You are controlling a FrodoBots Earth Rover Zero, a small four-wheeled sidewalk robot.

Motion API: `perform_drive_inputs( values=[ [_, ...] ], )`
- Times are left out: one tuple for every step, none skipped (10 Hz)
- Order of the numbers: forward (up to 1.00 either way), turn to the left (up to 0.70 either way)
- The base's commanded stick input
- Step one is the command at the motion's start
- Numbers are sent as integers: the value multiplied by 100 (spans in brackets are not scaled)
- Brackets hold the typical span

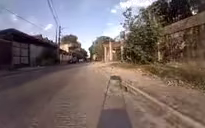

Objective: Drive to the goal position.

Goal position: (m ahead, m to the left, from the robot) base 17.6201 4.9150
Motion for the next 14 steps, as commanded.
perform_drive_inputs(
  values=[
    [88,0],
    [87,0],
    [87,0],
    [87,0],
    [87,0],
    [87,0],
    [87,0],
    [87,0],
    [87,0],
    [87,0],
    [87,0],
    [87,0],
    [87,0],
    [87,0]
  ],
)
